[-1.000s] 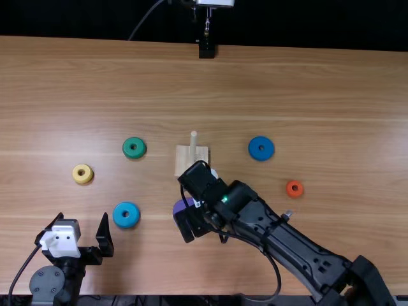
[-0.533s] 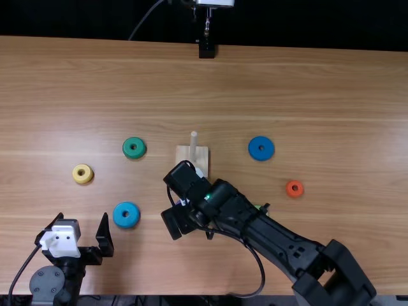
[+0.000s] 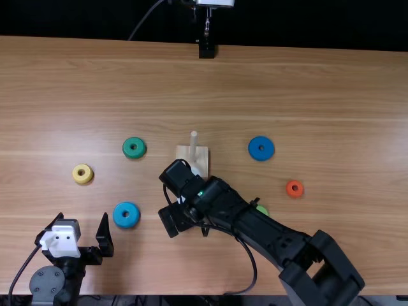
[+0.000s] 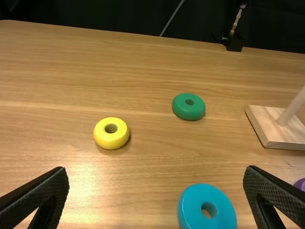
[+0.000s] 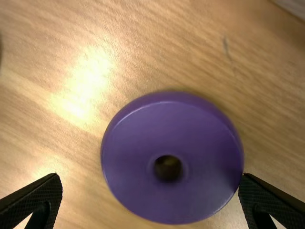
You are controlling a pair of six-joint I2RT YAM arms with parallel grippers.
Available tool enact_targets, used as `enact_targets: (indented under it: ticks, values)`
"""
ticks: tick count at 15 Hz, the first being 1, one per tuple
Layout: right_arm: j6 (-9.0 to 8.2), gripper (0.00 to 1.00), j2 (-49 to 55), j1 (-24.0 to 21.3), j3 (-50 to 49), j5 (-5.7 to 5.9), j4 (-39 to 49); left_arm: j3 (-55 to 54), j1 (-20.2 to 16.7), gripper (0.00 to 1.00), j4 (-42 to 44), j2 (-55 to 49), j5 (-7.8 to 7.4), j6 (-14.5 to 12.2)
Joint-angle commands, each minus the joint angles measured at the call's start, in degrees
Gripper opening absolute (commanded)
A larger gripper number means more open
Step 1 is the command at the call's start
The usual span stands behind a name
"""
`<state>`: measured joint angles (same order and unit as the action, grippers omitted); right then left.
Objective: Build the Hanoi tower: stack the rings onto the peg from bottom to top in this color order: purple, dark blue, light blue, dark green, light green, yellow, orange.
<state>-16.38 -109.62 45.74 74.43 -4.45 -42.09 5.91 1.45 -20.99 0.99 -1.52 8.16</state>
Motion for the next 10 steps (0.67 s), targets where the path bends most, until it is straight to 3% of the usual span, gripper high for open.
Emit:
enact_targets:
  ticks: [1, 10]
  values:
    - [-0.39, 1.0, -2.5, 0.2, 1.3, 0.44, 0.0, -5.9, -0.3, 1.0, -4.5, -1.0, 0.25, -0.3]
    - [-0.49, 1.0, -5.9, 0.0, 3.4, 0.86, 2.5, -5.9, -0.3, 1.0, -4.5, -1.0, 0.25, -0.4]
